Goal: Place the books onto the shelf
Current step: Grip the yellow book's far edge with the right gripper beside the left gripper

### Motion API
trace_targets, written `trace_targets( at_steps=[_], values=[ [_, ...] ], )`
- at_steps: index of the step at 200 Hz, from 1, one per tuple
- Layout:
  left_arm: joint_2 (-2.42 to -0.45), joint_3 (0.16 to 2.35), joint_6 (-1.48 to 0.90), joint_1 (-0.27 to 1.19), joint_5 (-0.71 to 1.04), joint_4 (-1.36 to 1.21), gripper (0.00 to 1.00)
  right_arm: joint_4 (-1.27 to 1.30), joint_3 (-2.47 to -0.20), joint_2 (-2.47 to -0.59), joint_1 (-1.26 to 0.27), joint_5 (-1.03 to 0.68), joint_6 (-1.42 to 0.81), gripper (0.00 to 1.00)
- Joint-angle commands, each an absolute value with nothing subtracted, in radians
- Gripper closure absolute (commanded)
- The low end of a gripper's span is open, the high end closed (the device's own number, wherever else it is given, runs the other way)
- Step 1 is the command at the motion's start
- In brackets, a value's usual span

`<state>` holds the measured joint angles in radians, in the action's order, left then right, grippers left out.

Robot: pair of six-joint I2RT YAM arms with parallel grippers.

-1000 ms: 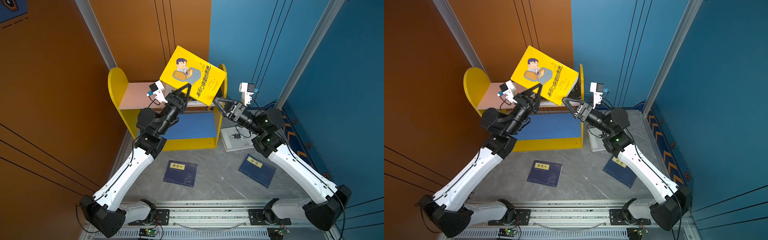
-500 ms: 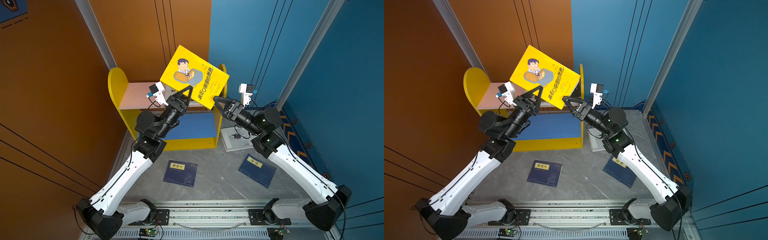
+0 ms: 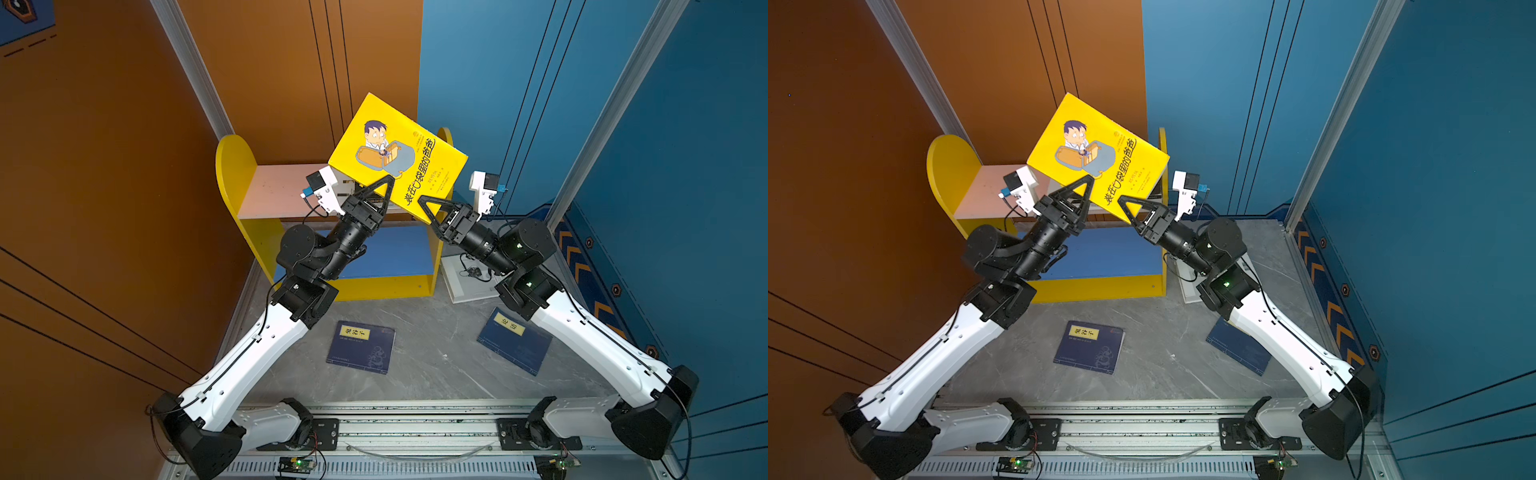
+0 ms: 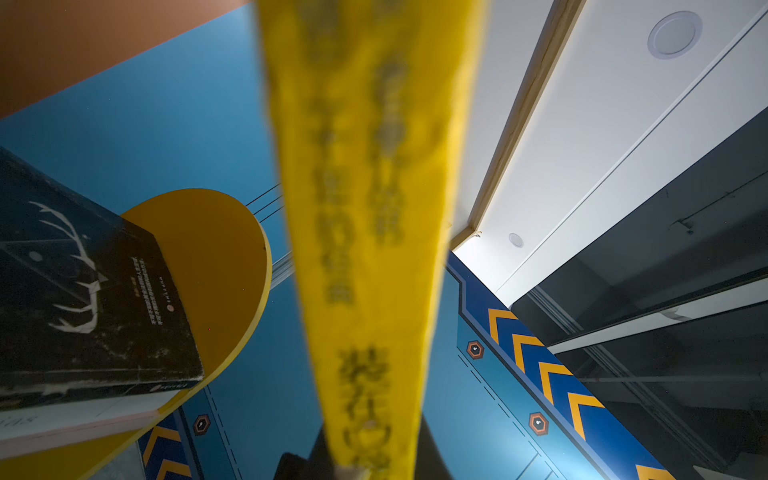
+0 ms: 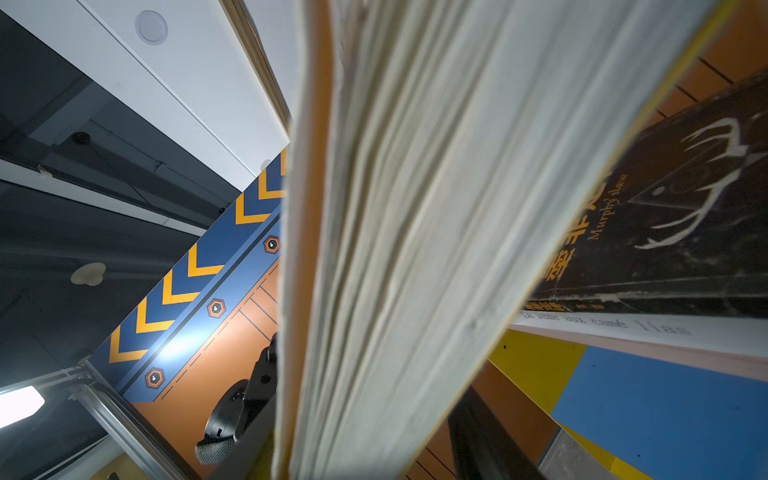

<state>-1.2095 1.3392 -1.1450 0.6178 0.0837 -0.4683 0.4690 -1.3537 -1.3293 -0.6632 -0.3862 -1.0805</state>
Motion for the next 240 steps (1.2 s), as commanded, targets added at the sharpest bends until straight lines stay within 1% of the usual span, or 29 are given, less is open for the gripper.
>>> trace_targets(
  at_steps=[1,18,34,49,59,70,76,105,122,133,145,152,173,188,193,195,197,209,240],
  values=[
    [-1.177,1.347,-1.106,0.637,0.059,-0.558,1.00,0.503,-1.342,-1.323,-0.670,-0.332,-1.088,0.52],
    [-1.175,1.340,-1.102,0.643,0.049,-0.560,1.00,0.500,-1.342,-1.322,-0.670,-0.326,-1.086,0.58],
    [-1.172,1.340,-1.097,0.644,0.045,-0.560,1.00,0.500,-1.343,-1.323,-0.670,-0.322,-1.089,0.65],
    [-1.170,1.339,-1.092,0.645,0.044,-0.560,0.92,0.501,-1.346,-1.327,-0.671,-0.325,-1.091,0.71],
    [-1.170,1.339,-1.091,0.644,0.041,-0.560,0.89,0.502,-1.350,-1.330,-0.672,-0.327,-1.091,0.76],
    [-1.169,1.340,-1.091,0.643,0.040,-0.559,0.86,0.501,-1.353,-1.334,-0.672,-0.327,-1.092,0.86],
    [-1.169,1.340,-1.092,0.642,0.040,-0.560,0.84,0.499,-1.357,-1.335,-0.672,-0.327,-1.091,0.88],
    [-1.167,1.340,-1.094,0.634,0.044,-0.556,0.76,0.485,-1.377,-1.343,-0.672,-0.336,-1.086,0.89],
    [-1.163,1.337,-1.094,0.628,0.046,-0.552,0.67,0.478,-1.385,-1.348,-0.670,-0.342,-1.082,0.92],
    [-1.157,1.333,-1.089,0.624,0.048,-0.550,0.59,0.460,-1.396,-1.348,-0.665,-0.351,-1.080,0.92],
    [-1.144,1.330,-1.085,0.619,0.042,-0.529,0.43,0.443,-1.412,-1.348,-0.653,-0.371,-1.080,0.92],
    [-1.131,1.331,-1.079,0.613,0.038,-0.504,0.36,0.432,-1.421,-1.347,-0.643,-0.386,-1.081,0.93],
    [-1.082,1.323,-1.043,0.602,-0.003,-0.393,0.22,0.405,-1.447,-1.342,-0.611,-0.443,-1.090,0.94],
    [-1.044,1.338,-1.022,0.582,-0.019,-0.266,0.15,0.391,-1.454,-1.334,-0.585,-0.478,-1.097,0.96],
    [-1.034,1.346,-1.017,0.569,-0.014,-0.206,0.15,0.386,-1.458,-1.334,-0.573,-0.496,-1.100,0.97],
    [-1.029,1.354,-1.013,0.564,-0.011,-0.183,0.11,0.384,-1.460,-1.334,-0.569,-0.505,-1.101,0.97],
    [-1.026,1.359,-1.009,0.559,-0.007,-0.162,0.09,0.382,-1.462,-1.334,-0.565,-0.513,-1.101,0.97],
    [-1.002,1.383,-0.992,0.530,0.024,-0.049,0.06,0.368,-1.475,-1.332,-0.535,-0.562,-1.109,0.98],
    [-0.941,1.423,-0.960,0.439,0.113,0.151,0.02,0.364,-1.512,-1.338,-0.452,-0.700,-1.154,1.00]
  ],
)
